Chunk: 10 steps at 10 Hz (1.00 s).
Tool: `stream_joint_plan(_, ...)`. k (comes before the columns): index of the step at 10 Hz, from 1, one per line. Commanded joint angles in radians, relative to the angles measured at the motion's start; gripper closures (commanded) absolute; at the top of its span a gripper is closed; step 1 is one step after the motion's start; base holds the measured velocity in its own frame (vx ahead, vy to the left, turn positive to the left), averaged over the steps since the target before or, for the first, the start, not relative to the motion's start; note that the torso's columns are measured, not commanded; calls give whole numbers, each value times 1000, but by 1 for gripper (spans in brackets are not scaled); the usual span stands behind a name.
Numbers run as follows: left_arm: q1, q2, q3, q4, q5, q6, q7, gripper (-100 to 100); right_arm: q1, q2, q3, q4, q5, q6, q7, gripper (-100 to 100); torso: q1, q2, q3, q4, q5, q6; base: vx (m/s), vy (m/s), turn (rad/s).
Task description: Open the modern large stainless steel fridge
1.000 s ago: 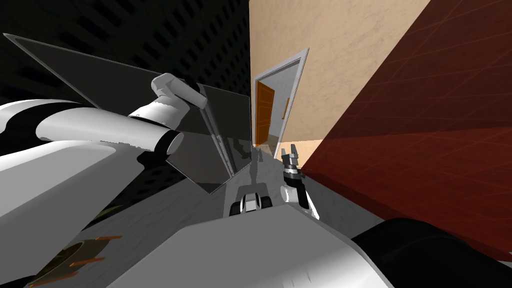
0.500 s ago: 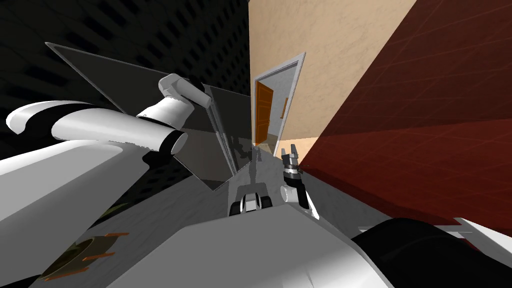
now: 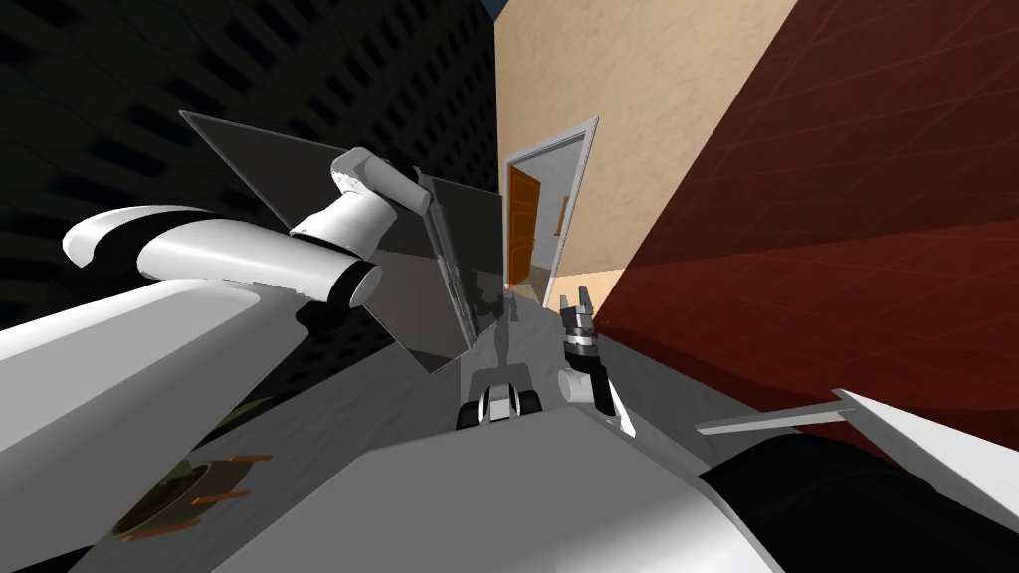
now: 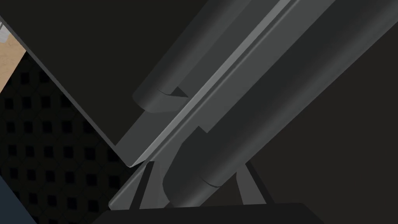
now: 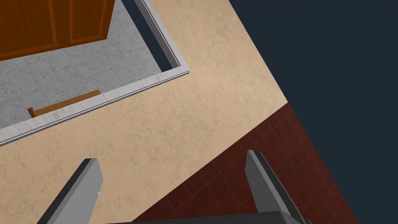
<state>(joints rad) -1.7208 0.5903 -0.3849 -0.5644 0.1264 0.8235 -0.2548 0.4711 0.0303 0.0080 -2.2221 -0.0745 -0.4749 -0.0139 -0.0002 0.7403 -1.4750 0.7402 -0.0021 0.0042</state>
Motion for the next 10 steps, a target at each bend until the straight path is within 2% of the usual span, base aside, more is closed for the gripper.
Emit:
stream_joint_plan(1,-19,-35,6,6,26,-19,-22,100,0,0,0,0,0,0,0,0,-1,2,2,0,1,-1,-189,168,-100)
stream_joint_plan(3,-26,-64,13,-7,54,-24,-42,100,0,0,0,0,0,0,0,0,-3,4,4,-1,1,-2,-222,178,-93)
stream_joint_plan(5,-28,-62,12,9,54,-26,-48,100,0,0,0,0,0,0,0,0,-6,-2,0,1,-1,-4,-92,84,-34)
stream_joint_plan(6,-27,-79,14,-2,69,-24,-55,100,0,0,0,0,0,0,0,0,-6,-7,-4,0,-1,-4,-67,98,-34)
stream_joint_plan(8,-32,-107,18,-16,96,-28,-71,100,0,0,0,0,0,0,0,0,1,-4,-3,-3,0,1,-129,261,-134)
stream_joint_plan(10,-38,-134,22,-30,123,-32,-86,100,0,0,0,0,0,0,0,0,-2,0,1,-3,2,-3,-137,236,-121)
